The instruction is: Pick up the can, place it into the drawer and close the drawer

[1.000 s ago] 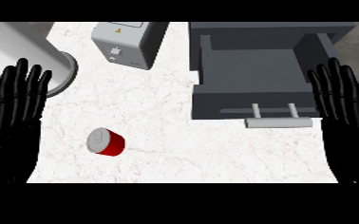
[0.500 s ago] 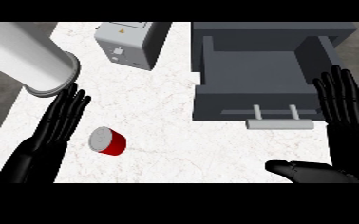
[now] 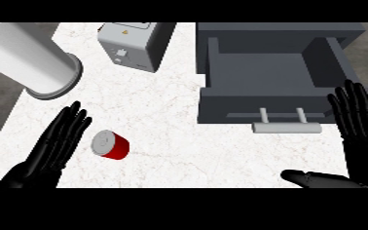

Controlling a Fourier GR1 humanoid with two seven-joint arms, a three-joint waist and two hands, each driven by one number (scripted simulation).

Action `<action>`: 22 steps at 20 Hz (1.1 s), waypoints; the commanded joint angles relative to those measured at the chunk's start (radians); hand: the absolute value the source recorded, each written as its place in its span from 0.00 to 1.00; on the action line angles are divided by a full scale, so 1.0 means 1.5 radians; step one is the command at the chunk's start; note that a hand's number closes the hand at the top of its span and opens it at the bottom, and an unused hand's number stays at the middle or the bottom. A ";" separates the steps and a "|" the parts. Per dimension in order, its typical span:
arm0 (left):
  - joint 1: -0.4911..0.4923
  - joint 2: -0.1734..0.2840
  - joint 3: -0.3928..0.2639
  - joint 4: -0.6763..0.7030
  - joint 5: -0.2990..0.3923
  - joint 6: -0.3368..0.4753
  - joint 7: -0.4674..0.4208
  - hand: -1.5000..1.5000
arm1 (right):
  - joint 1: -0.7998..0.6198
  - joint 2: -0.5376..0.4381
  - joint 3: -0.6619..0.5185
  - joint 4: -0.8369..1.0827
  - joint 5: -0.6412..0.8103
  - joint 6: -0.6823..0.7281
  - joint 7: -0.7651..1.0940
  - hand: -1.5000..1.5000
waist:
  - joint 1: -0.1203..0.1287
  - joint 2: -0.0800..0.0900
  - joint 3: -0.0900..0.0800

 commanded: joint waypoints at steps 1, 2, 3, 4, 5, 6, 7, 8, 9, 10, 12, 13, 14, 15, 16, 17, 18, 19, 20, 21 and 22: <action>0.008 -0.015 0.010 0.006 0.014 0.004 0.015 0.00 | 0.048 0.016 0.001 -0.006 0.005 0.010 -0.031 0.00 | -0.001 0.000 0.000; 0.033 -0.011 0.016 -0.024 0.015 0.007 0.017 0.00 | 0.108 0.009 -0.009 -0.010 -0.023 0.045 -0.073 0.00 | -0.002 -0.001 0.000; 0.029 -0.034 -0.035 -0.037 -0.040 0.030 0.035 0.00 | 0.067 0.019 -0.006 0.005 -0.004 0.023 -0.060 0.00 | 0.000 0.000 0.000; -0.023 -0.013 0.031 -0.030 0.025 0.018 0.085 0.00 | 0.057 -0.003 -0.027 -0.003 -0.018 0.039 -0.043 0.00 | -0.002 0.000 0.000; 0.013 -0.008 0.045 -0.013 0.030 0.002 0.038 0.00 | 0.104 0.020 0.000 -0.008 -0.004 0.043 -0.073 0.00 | -0.001 0.000 0.000; 0.039 -0.013 0.038 -0.016 0.023 -0.001 0.021 0.00 | 0.046 -0.011 -0.048 0.015 -0.035 0.053 -0.051 0.00 | 0.001 0.000 0.000; 0.070 -0.025 0.004 -0.005 -0.015 -0.005 -0.017 0.00 | 0.031 0.011 -0.026 0.018 -0.017 0.032 -0.042 0.00 | 0.002 0.000 0.000; 0.016 -0.003 0.087 -0.008 0.073 -0.011 0.036 0.00 | 0.020 -0.003 -0.045 0.036 -0.023 0.041 -0.051 0.00 | 0.001 0.001 0.000; -0.013 0.000 0.091 0.016 0.060 -0.008 0.053 0.00 | 0.056 0.000 -0.049 0.014 -0.035 0.056 -0.065 0.00 | -0.002 0.000 0.000; -0.005 -0.027 0.049 0.046 0.001 0.012 0.021 0.00 | 0.074 0.005 -0.046 0.042 -0.018 0.057 -0.090 0.00 | -0.002 0.000 0.000; -0.017 -0.038 0.031 0.051 -0.020 0.016 0.013 0.00 | 0.078 0.048 0.020 0.004 0.038 0.026 -0.073 0.00 | -0.002 0.000 0.000; 0.002 -0.021 0.071 0.066 0.024 -0.014 -0.011 0.00 | 0.080 0.005 -0.051 -0.013 -0.044 0.068 -0.046 0.00 | -0.002 0.000 0.000; 0.000 -0.043 0.011 0.055 -0.043 0.009 -0.005 0.00 | 0.091 0.014 -0.045 -0.010 -0.030 0.067 -0.069 0.00 | -0.002 0.000 0.000; -0.012 -0.017 0.093 0.092 0.030 -0.019 -0.024 0.00 | 0.069 0.012 -0.044 -0.018 -0.013 0.054 -0.052 0.00 | -0.001 0.000 0.000; -0.049 -0.048 0.038 0.127 -0.037 0.015 -0.023 0.00 | 0.078 0.032 -0.010 -0.039 0.020 0.034 -0.035 0.00 | -0.003 0.001 0.000; 0.041 -0.031 0.048 0.083 -0.004 -0.024 -0.062 0.00 | 0.090 0.004 -0.079 0.020 -0.060 0.088 -0.098 0.00 | 0.000 0.000 0.000; -0.001 -0.055 0.021 0.126 -0.044 0.001 -0.065 0.00 | 0.036 0.004 -0.061 0.021 -0.026 0.065 -0.061 0.00 | 0.000 0.001 0.000; 0.000 -0.028 0.076 0.141 0.008 -0.026 -0.069 0.00 | 0.081 0.010 -0.067 0.030 -0.031 0.082 -0.095 0.00 | -0.001 0.000 0.000; 0.023 -0.045 0.045 0.138 -0.025 -0.013 -0.081 0.00 | 0.102 -0.007 -0.096 0.028 -0.062 0.109 -0.111 0.00 | -0.002 0.000 0.000; -0.007 -0.048 0.052 0.187 -0.025 -0.017 -0.113 0.00 | 0.098 0.027 -0.050 0.031 -0.011 0.084 -0.117 0.00 | -0.002 0.000 0.000; -0.009 -0.048 0.042 0.138 -0.021 -0.014 -0.061 0.00 | 0.047 0.003 -0.082 0.035 -0.026 0.076 -0.066 0.00 | 0.000 0.000 0.000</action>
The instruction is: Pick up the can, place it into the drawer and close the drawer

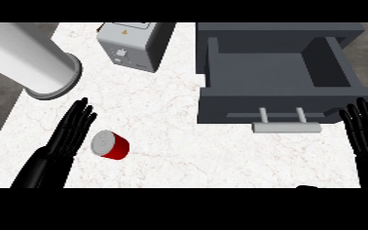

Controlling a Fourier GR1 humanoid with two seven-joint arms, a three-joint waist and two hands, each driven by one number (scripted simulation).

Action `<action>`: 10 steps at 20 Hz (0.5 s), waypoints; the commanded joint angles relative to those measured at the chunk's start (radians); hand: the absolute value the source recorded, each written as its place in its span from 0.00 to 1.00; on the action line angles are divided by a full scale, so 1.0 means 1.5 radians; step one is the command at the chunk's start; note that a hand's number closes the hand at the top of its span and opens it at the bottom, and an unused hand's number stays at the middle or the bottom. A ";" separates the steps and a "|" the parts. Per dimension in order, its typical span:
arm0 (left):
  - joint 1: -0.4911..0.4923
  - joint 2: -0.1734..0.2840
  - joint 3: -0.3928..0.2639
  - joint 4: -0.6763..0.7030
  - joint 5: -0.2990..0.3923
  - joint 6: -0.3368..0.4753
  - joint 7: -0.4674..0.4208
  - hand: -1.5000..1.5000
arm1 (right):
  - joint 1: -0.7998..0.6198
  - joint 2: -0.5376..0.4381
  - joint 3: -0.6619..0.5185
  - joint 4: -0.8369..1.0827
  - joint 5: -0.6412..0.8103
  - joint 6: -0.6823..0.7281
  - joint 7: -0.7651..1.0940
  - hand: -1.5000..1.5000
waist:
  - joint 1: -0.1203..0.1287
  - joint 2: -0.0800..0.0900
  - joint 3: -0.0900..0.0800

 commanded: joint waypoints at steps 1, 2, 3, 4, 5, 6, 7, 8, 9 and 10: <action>-0.001 0.005 0.043 0.078 0.011 -0.016 -0.082 0.00 | -0.003 0.016 0.015 -0.024 0.024 -0.014 0.024 0.00 | 0.000 0.000 0.000; -0.022 0.010 0.056 0.103 0.022 -0.025 -0.084 0.00 | 0.011 0.024 0.016 -0.003 0.022 -0.002 -0.010 0.00 | 0.000 0.000 0.000; 0.009 0.001 0.035 0.104 0.000 -0.022 -0.108 0.00 | 0.009 -0.003 -0.024 -0.034 -0.011 0.009 0.019 0.00 | 0.000 0.000 0.000; 0.006 -0.006 0.038 0.118 -0.001 -0.019 -0.125 0.00 | 0.031 0.017 -0.006 0.003 0.009 0.017 -0.036 0.00 | 0.000 0.000 0.000; -0.003 -0.024 0.010 0.158 -0.047 0.003 -0.145 0.00 | 0.027 0.015 0.005 -0.034 0.003 0.016 0.013 0.00 | -0.001 0.000 0.000; -0.005 -0.007 0.041 0.142 0.000 -0.015 -0.116 0.00 | -0.026 -0.033 -0.066 0.000 -0.058 0.035 0.041 0.00 | 0.000 0.000 0.000; -0.092 0.016 0.091 0.170 0.032 -0.022 -0.071 0.00 | 0.007 -0.018 -0.060 -0.002 -0.041 0.036 0.004 0.00 | -0.003 0.001 0.000; 0.011 -0.010 0.019 0.111 -0.037 -0.005 -0.108 0.00 | 0.049 0.018 -0.027 -0.014 -0.008 0.036 -0.041 0.00 | 0.000 0.000 0.000; -0.019 0.000 0.051 0.176 -0.015 -0.020 -0.142 0.00 | -0.051 -0.025 -0.055 0.038 -0.029 0.031 0.018 0.00 | 0.002 0.000 0.000; -0.022 0.000 0.060 0.207 -0.024 -0.017 -0.176 0.00 | 0.026 0.018 -0.019 -0.019 -0.006 0.027 0.004 0.00 | -0.001 0.000 0.000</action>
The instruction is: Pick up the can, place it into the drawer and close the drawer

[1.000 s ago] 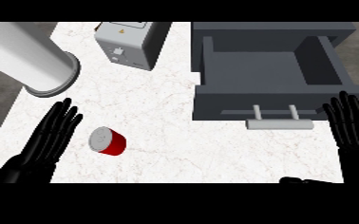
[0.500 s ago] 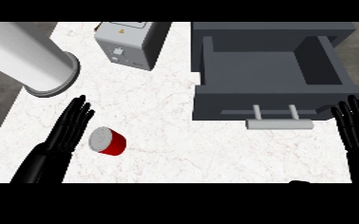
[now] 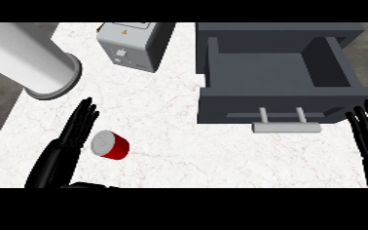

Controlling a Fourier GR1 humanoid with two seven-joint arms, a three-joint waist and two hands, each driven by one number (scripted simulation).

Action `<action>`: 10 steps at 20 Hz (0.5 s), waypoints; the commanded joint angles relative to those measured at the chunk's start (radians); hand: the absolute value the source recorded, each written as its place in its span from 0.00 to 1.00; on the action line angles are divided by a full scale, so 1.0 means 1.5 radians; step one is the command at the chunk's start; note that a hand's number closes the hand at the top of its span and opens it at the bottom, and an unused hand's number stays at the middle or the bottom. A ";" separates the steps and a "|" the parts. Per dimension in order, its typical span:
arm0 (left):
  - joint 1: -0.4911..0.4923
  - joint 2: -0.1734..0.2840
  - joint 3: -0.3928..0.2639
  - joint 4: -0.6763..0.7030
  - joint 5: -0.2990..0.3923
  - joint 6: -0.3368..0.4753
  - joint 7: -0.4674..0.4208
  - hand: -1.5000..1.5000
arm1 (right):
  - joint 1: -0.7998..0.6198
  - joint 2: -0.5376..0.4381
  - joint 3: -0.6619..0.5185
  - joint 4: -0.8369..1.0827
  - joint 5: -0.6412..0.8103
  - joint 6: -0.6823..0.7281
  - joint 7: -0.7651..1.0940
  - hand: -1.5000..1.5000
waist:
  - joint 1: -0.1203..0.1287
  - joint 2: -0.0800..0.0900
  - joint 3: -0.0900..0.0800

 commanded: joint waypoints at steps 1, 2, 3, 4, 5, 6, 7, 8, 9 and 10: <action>0.024 -0.023 -0.026 0.000 -0.031 0.019 -0.017 0.00 | -0.028 -0.011 -0.030 0.042 -0.010 0.016 -0.015 0.00 | 0.002 0.000 0.000; -0.014 -0.031 -0.020 0.083 -0.056 0.034 -0.064 0.00 | 0.002 0.007 0.003 0.000 0.001 0.018 -0.003 0.00 | -0.001 0.000 0.000; 0.015 -0.008 0.001 0.035 -0.021 0.008 -0.042 0.00 | 0.003 -0.001 -0.015 0.005 0.004 0.025 -0.005 0.00 | 0.001 0.000 0.000; -0.021 -0.034 -0.021 0.117 -0.068 0.038 -0.088 0.00 | -0.014 0.021 0.010 0.024 0.035 0.002 -0.035 0.00 | 0.000 0.000 0.000; 0.037 0.014 0.037 0.080 0.001 -0.016 -0.111 0.00 | 0.023 0.011 -0.024 0.006 -0.015 0.029 -0.047 0.00 | 0.000 0.000 0.000; 0.022 0.013 0.049 0.087 0.009 -0.015 -0.113 0.00 | -0.030 -0.006 -0.017 -0.015 -0.010 0.012 0.034 0.00 | 0.002 0.000 0.000; -0.033 0.020 0.068 0.115 0.017 -0.013 -0.074 0.00 | 0.008 0.002 -0.023 0.001 -0.010 0.031 0.000 0.00 | -0.001 0.000 0.000; 0.010 0.019 0.050 0.106 -0.006 -0.018 -0.115 0.00 | -0.047 -0.011 -0.037 0.037 -0.011 0.022 0.003 0.00 | 0.002 0.000 0.000; 0.018 0.005 0.040 0.129 -0.006 -0.019 -0.136 0.00 | -0.045 0.004 -0.017 0.010 -0.003 0.010 0.026 0.00 | 0.001 0.000 0.000; 0.016 0.010 0.052 0.157 -0.019 -0.012 -0.160 0.00 | -0.007 0.005 -0.025 -0.001 -0.008 0.028 0.004 0.00 | 0.000 0.000 0.000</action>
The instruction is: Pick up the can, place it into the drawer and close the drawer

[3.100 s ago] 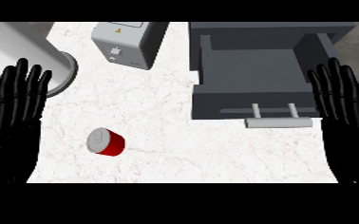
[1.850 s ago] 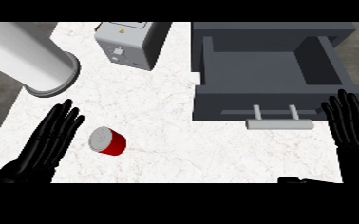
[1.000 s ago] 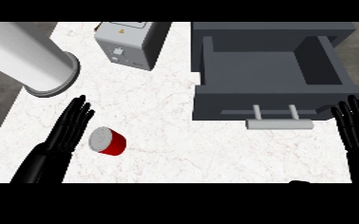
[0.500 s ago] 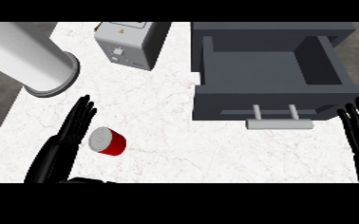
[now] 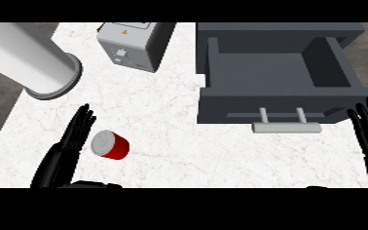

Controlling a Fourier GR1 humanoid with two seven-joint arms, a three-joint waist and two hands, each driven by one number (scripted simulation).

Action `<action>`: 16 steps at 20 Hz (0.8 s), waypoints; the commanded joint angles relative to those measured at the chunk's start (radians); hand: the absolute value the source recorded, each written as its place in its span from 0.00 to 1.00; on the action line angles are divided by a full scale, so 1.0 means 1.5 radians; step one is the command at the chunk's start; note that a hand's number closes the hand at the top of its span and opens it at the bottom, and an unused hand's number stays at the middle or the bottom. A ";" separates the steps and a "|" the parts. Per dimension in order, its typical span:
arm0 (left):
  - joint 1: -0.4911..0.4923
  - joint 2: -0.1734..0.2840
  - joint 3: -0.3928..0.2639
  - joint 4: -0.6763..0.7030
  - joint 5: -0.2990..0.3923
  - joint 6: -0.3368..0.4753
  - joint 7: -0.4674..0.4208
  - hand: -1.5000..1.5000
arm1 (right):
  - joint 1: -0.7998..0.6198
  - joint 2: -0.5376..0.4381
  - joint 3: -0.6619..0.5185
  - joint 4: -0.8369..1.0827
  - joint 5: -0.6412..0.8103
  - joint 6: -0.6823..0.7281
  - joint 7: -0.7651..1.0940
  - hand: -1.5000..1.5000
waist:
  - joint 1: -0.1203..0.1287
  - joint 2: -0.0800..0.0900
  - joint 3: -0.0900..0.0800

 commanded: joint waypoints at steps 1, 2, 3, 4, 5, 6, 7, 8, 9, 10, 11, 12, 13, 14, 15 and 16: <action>-0.018 0.009 0.016 0.037 -0.005 -0.005 -0.001 0.00 | 0.011 0.019 0.009 0.009 0.017 0.006 -0.016 0.00 | 0.000 0.000 0.000; -0.039 -0.001 0.013 0.085 -0.020 0.006 -0.035 0.00 | 0.034 0.028 0.016 -0.024 0.022 0.005 -0.011 0.00 | -0.002 0.000 0.000; -0.007 0.021 0.034 0.112 -0.008 -0.023 -0.098 0.00 | -0.043 -0.002 -0.015 0.037 0.005 -0.007 0.010 0.00 | 0.001 0.000 0.000; -0.041 0.020 0.049 0.152 -0.001 -0.020 -0.111 0.00 | -0.007 0.007 -0.007 0.034 0.009 0.014 -0.030 0.00 | -0.001 0.000 0.000; -0.002 0.024 0.042 0.081 0.014 -0.034 -0.064 0.00 | -0.018 0.006 0.001 -0.043 -0.003 -0.001 0.051 0.00 | 0.000 0.000 0.000; -0.029 0.025 0.045 0.150 -0.010 -0.027 -0.108 0.00 | -0.005 0.016 0.002 -0.026 0.008 -0.002 0.030 0.00 | -0.001 0.000 0.000; 0.014 0.021 0.041 0.142 -0.013 -0.030 -0.144 0.00 | 0.020 0.040 0.030 0.003 0.053 -0.001 -0.033 0.00 | 0.000 0.000 0.000; -0.076 0.027 0.059 0.212 -0.027 -0.007 -0.125 0.00 | -0.012 0.020 0.003 0.033 0.032 0.001 -0.025 0.00 | -0.002 0.001 0.000; -0.010 0.031 0.053 0.157 -0.009 -0.037 -0.137 0.00 | -0.021 0.022 0.002 0.018 0.031 -0.007 -0.003 0.00 | 0.000 0.000 0.000; -0.004 0.027 0.050 0.147 -0.006 -0.036 -0.119 0.00 | 0.019 0.046 0.029 0.026 0.065 0.000 -0.062 0.00 | 0.000 0.000 0.000; -0.013 0.018 0.040 0.148 -0.025 -0.024 -0.129 0.00 | -0.009 0.037 0.021 -0.012 0.049 -0.015 0.006 0.00 | 0.000 0.000 0.000; -0.021 0.041 0.069 0.197 -0.005 -0.047 -0.147 0.00 | 0.029 0.035 0.015 -0.021 0.036 0.007 -0.012 0.00 | -0.001 0.000 0.000; -0.067 0.015 0.046 0.215 -0.021 -0.023 -0.127 0.00 | 0.019 0.010 -0.018 -0.023 0.007 0.024 -0.010 0.00 | -0.002 0.000 0.000; 0.007 0.064 0.091 0.214 0.016 -0.078 -0.188 0.00 | 0.006 0.016 -0.005 -0.016 0.018 0.014 0.005 0.00 | 0.001 0.000 0.000; -0.037 0.031 0.065 0.218 -0.005 -0.046 -0.150 0.00 | 0.028 0.046 0.035 -0.088 0.030 0.002 0.041 0.00 | -0.001 0.000 0.000; -0.047 0.022 0.060 0.243 -0.013 -0.039 -0.162 0.00 | 0.000 0.034 0.002 0.031 0.032 0.014 -0.047 0.00 | -0.001 0.000 0.000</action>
